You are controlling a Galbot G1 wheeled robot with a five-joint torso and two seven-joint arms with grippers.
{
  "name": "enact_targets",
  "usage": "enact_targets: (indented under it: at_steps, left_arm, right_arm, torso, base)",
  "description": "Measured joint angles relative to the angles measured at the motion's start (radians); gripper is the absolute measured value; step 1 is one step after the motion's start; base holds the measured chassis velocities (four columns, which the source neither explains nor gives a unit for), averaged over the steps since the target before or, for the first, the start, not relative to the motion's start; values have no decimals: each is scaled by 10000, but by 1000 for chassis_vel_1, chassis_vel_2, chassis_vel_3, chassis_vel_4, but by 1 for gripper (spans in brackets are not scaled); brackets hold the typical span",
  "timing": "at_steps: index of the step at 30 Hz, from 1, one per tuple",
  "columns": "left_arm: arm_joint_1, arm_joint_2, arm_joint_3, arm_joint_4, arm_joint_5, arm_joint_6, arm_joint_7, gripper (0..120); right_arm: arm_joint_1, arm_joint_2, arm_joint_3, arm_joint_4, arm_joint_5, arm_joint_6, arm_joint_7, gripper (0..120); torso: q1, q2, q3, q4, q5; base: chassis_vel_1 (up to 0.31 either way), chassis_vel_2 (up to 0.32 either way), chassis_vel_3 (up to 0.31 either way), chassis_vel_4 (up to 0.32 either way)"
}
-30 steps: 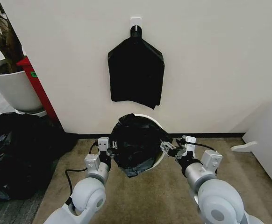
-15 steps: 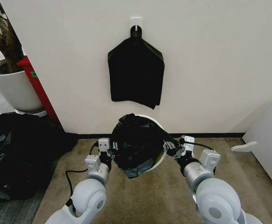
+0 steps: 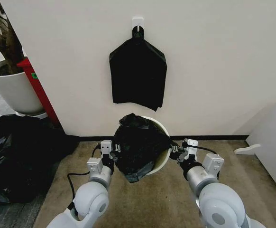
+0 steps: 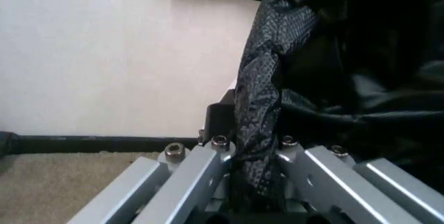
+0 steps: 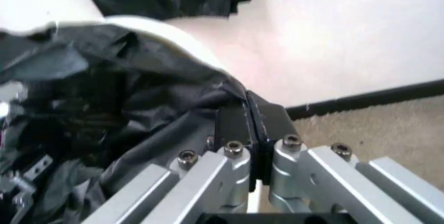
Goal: Place the garbage bag over the trash bin.
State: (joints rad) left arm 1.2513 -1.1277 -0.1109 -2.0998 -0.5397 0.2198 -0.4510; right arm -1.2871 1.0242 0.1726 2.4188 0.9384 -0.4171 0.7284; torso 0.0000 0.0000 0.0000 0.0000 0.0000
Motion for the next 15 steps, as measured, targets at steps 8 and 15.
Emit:
enact_targets:
  at_steps: [8,15]
  left_arm:
    - [-6,44,-107,-29,-36,-76,-2,2]
    - [41,41,-102,-181,-48,-146,56,2]
  right_arm:
    - [-419,-241,1068,-238,-201,-173,191,0]
    - [-169,-438,1325,-1147,183,-530,-178,0]
  torso:
    - [0,0,0,-1,2]
    - [0,0,0,-1,1]
  base:
    - [0,0,0,0]
    - [0,0,0,0]
